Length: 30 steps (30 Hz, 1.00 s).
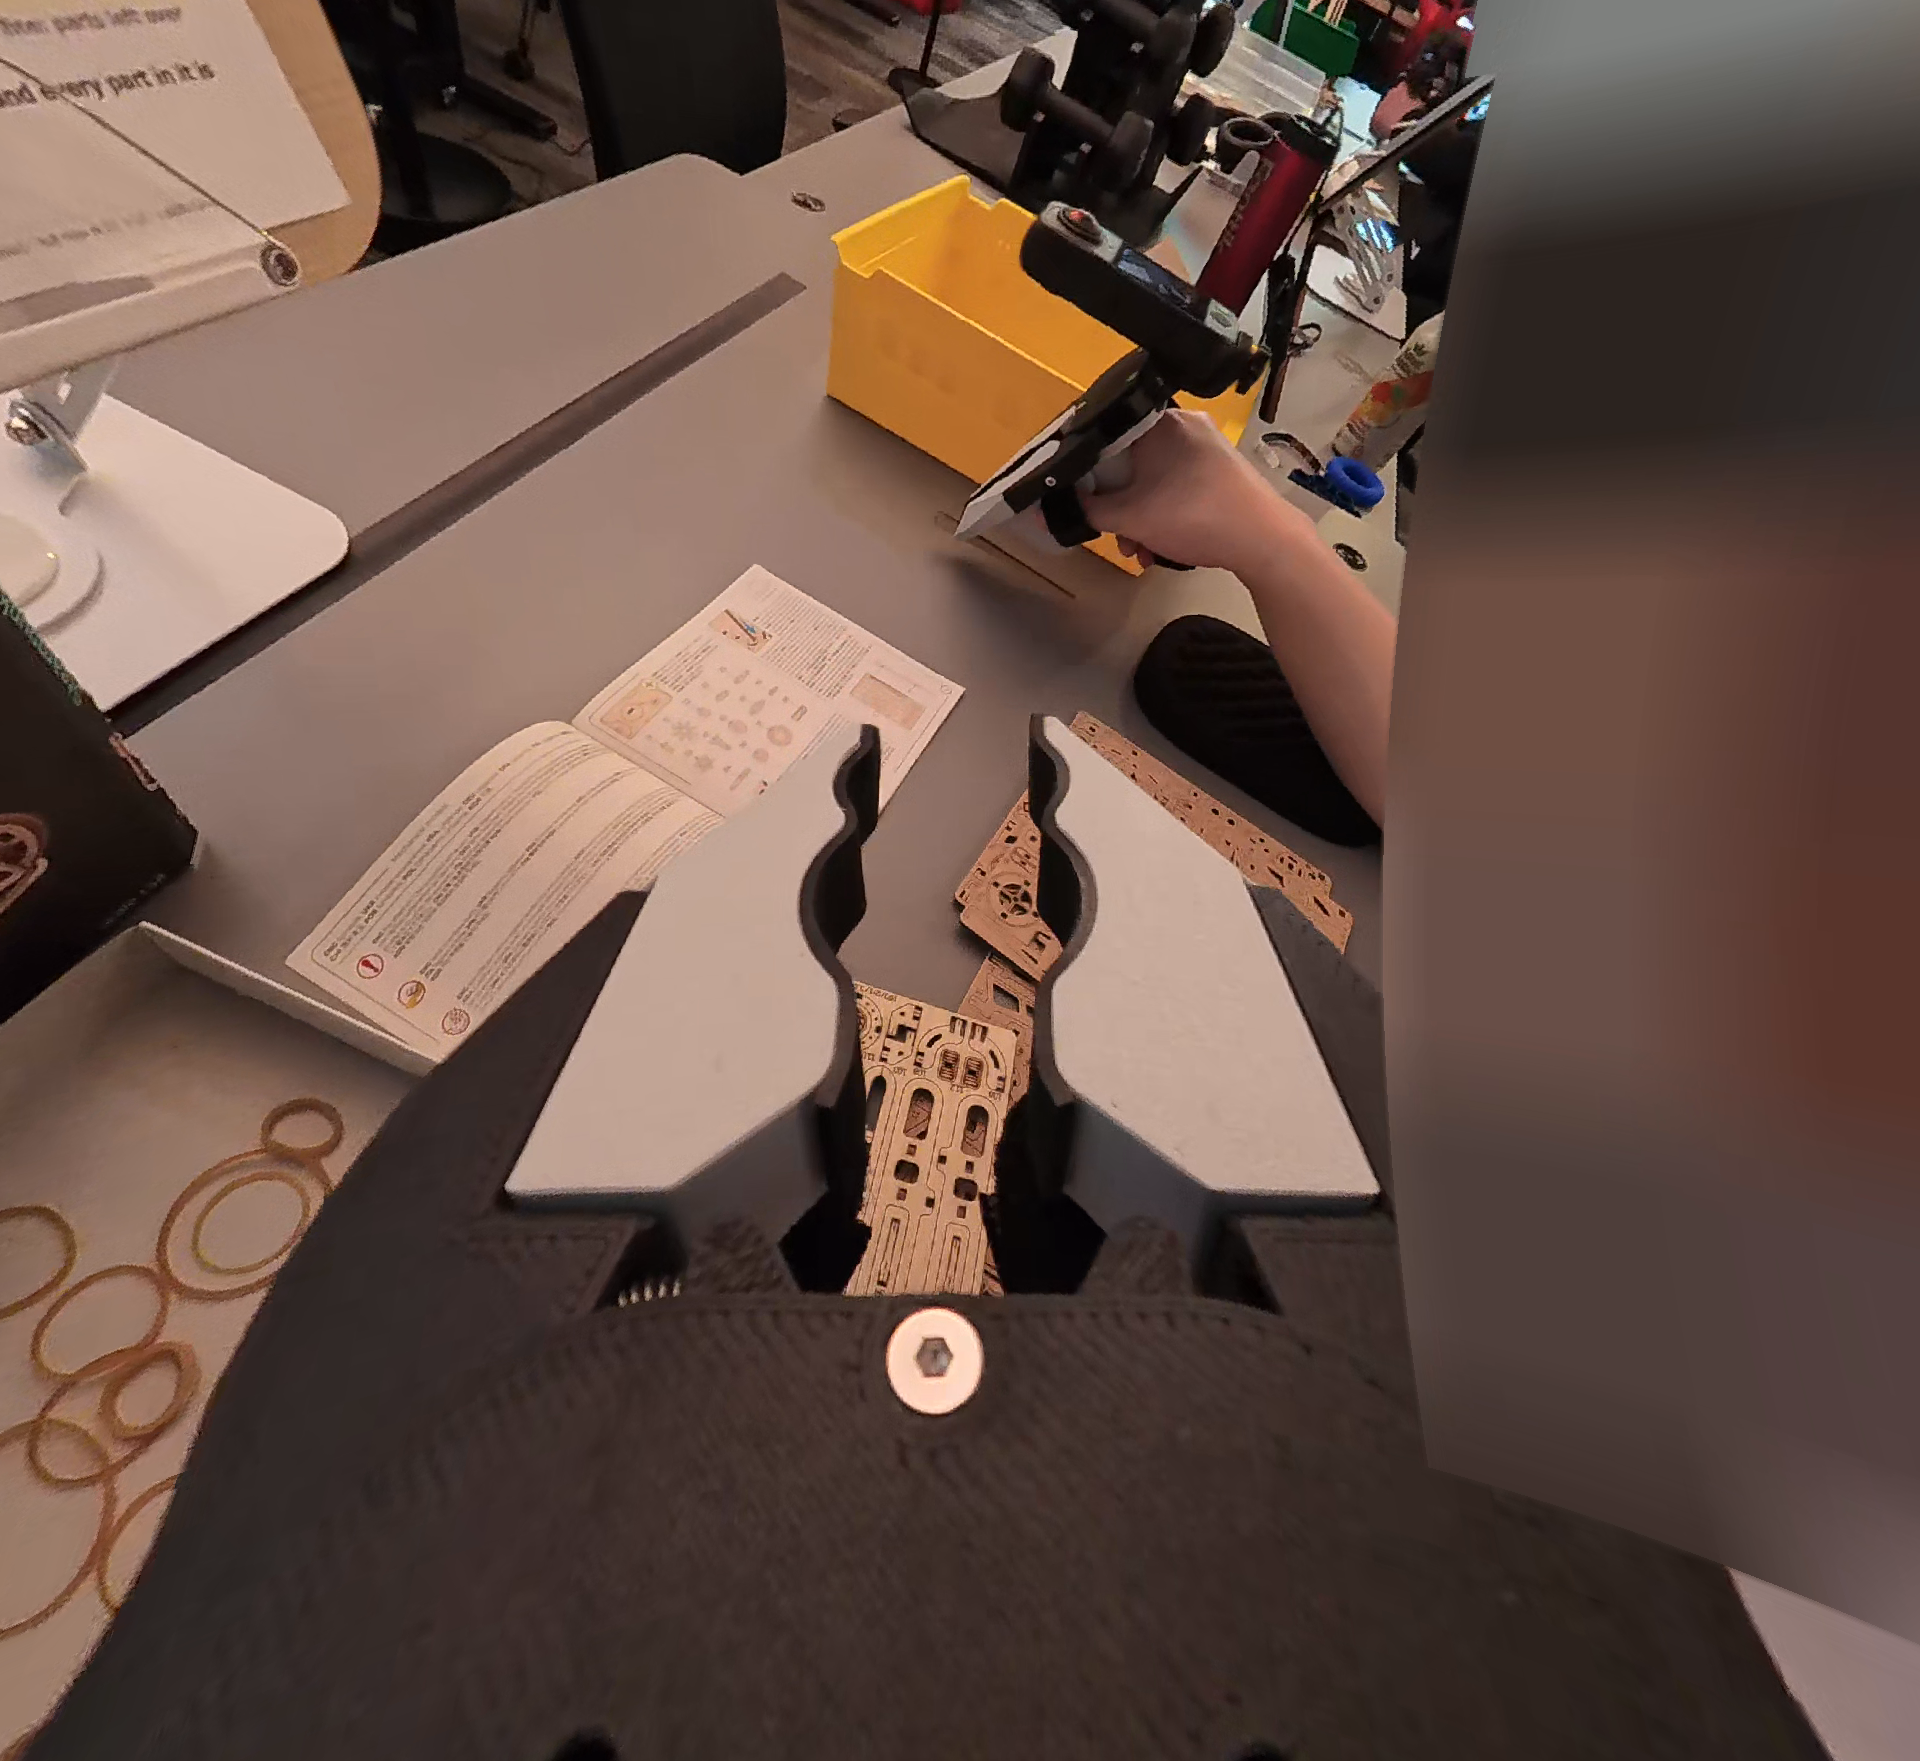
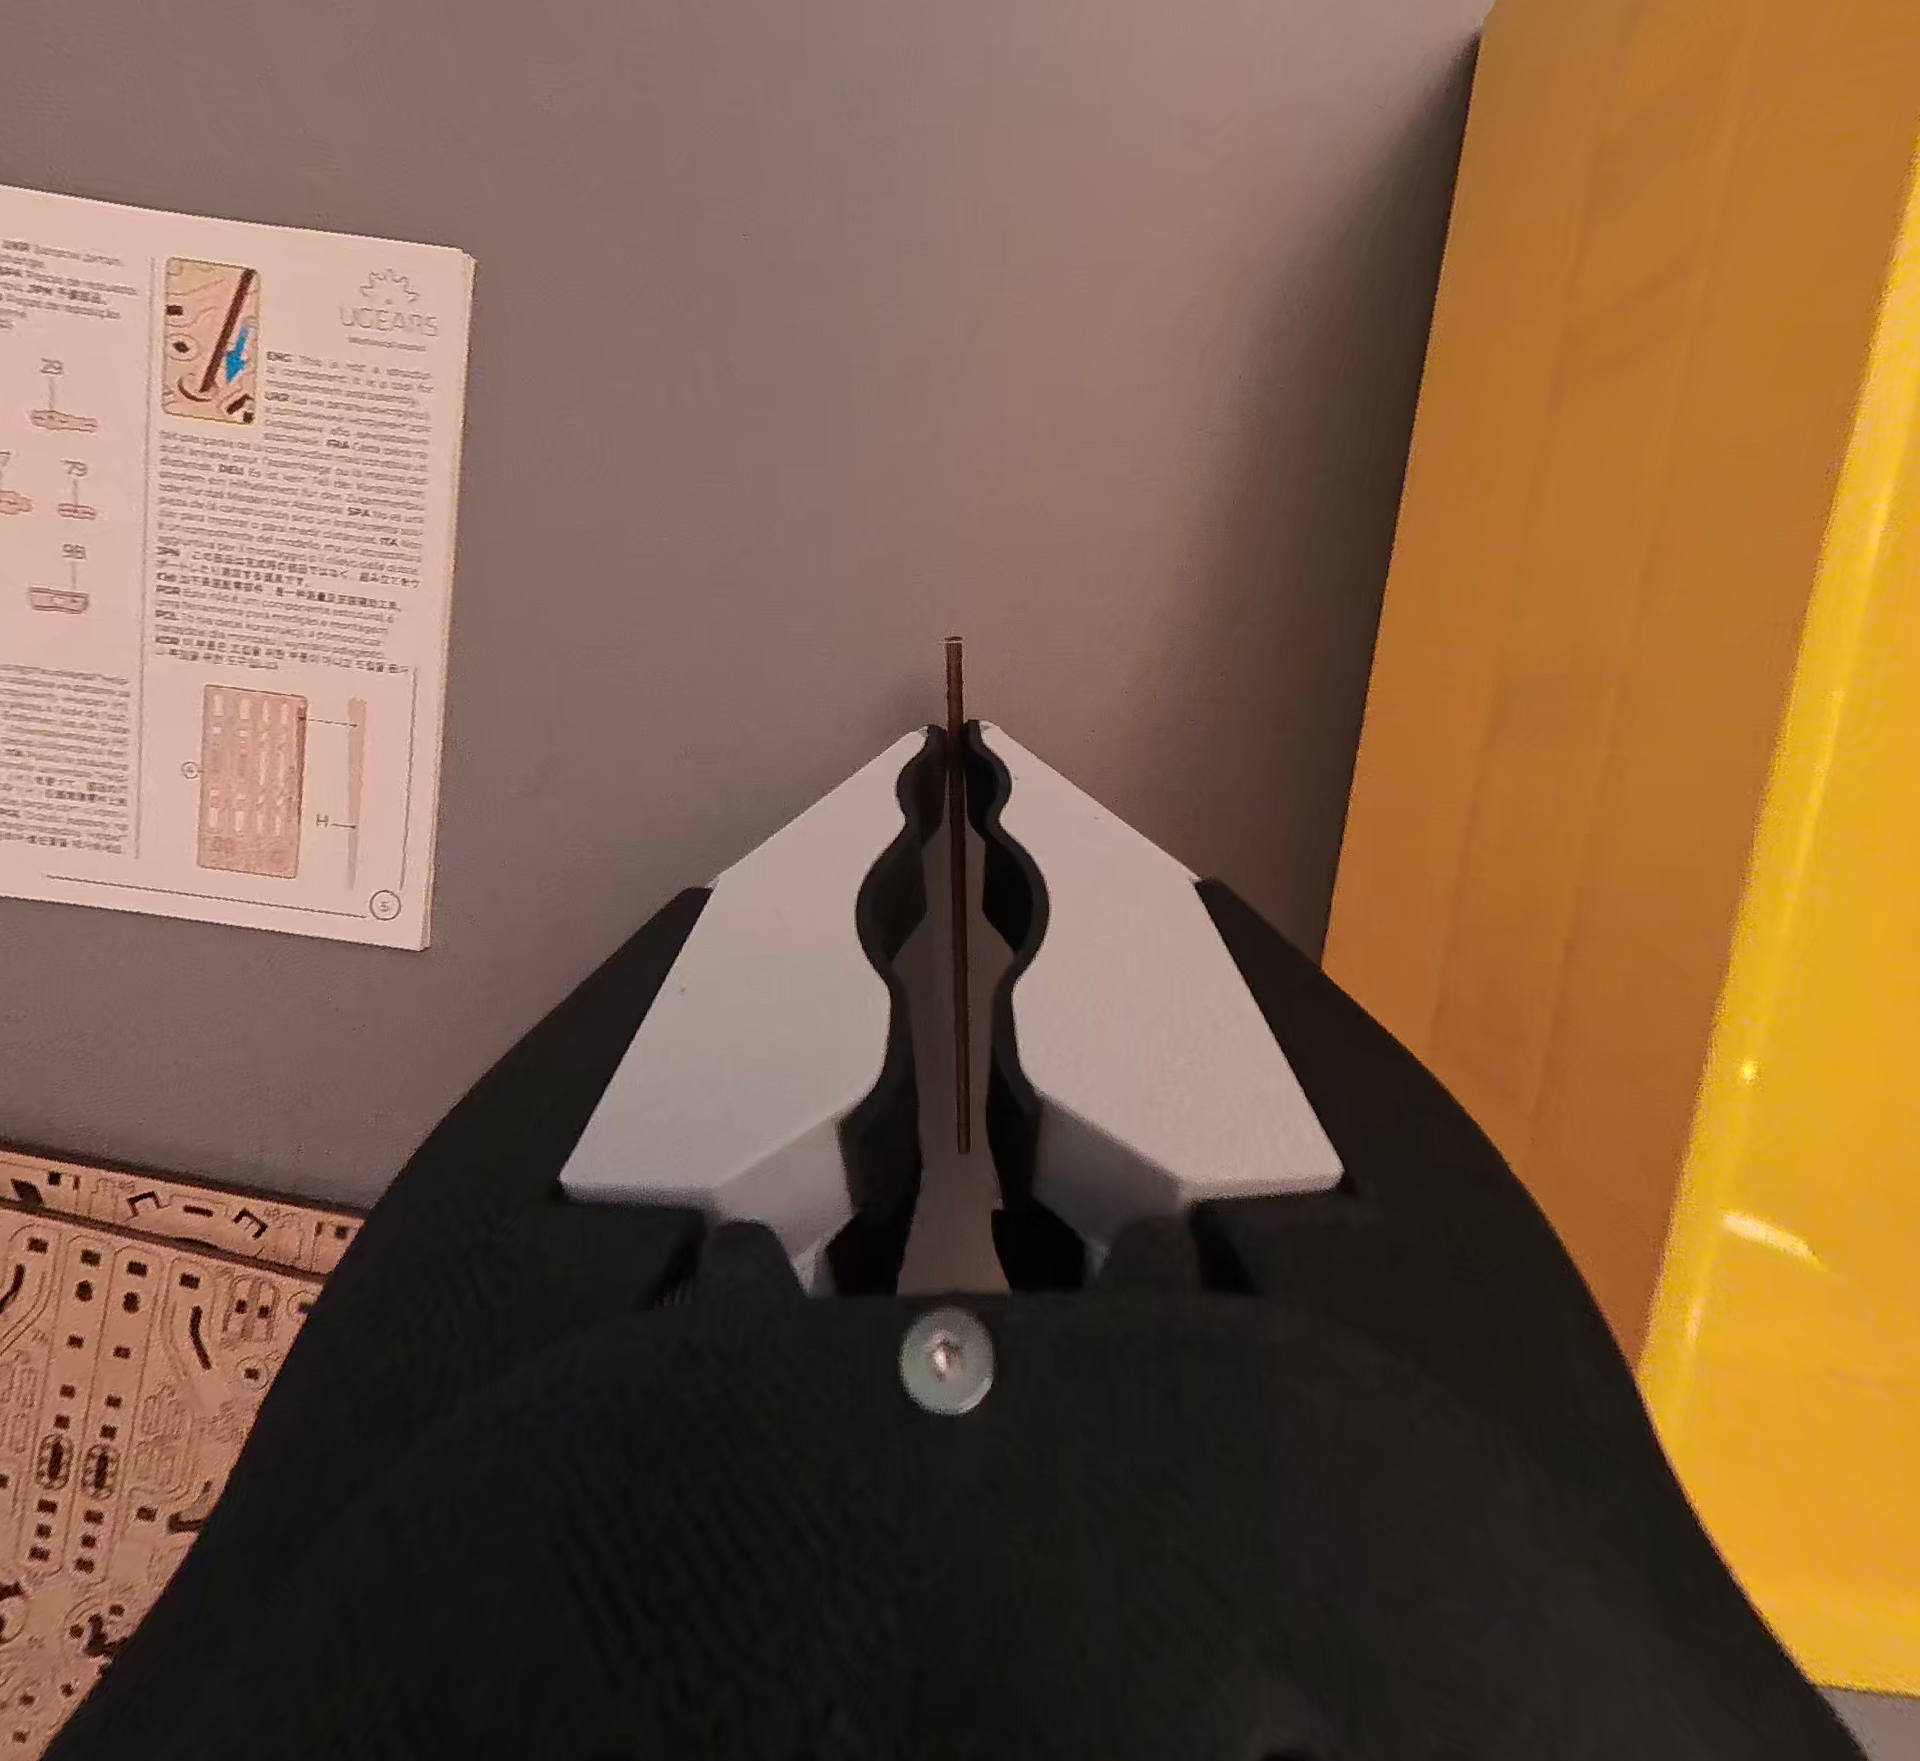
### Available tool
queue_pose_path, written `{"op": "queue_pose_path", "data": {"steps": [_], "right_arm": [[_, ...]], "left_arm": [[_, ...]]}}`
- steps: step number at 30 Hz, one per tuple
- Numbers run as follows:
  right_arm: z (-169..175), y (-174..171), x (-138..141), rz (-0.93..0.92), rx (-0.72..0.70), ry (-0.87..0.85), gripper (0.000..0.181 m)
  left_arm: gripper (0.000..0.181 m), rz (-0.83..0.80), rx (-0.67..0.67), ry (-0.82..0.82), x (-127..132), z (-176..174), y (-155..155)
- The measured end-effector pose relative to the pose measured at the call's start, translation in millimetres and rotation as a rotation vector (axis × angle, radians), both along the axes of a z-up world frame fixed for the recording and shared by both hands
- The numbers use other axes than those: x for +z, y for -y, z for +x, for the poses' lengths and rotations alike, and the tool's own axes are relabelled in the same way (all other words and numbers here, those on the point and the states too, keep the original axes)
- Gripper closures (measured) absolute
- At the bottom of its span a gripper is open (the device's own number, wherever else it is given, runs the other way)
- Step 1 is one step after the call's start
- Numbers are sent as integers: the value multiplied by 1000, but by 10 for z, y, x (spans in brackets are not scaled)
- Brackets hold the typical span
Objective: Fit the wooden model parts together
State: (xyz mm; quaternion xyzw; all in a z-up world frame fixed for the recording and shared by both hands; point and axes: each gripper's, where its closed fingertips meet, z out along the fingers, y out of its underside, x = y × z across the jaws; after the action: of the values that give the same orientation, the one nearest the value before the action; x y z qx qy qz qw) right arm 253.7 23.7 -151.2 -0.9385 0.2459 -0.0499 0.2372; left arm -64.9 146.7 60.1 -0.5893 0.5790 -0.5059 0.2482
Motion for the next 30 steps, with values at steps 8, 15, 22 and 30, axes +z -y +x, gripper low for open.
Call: {"op": "queue_pose_path", "data": {"steps": [8, 15, 22, 30], "right_arm": [[33, 32, -70, -22, -6, -8, 179], [56, 13, -98, -27, 1, 4, 174], [103, -201, 515, 210, 83, 229, 164], [-74, -446, 1030, 436, 243, 497, 162]], "left_arm": [[156, -21, 15, 1, -15, 10, -57], [157, -21, 10, -8, -44, 21, -55], [156, -21, 28, 9, 1, -1, -104], [156, -15, 23, 7, -13, 16, -81]]}}
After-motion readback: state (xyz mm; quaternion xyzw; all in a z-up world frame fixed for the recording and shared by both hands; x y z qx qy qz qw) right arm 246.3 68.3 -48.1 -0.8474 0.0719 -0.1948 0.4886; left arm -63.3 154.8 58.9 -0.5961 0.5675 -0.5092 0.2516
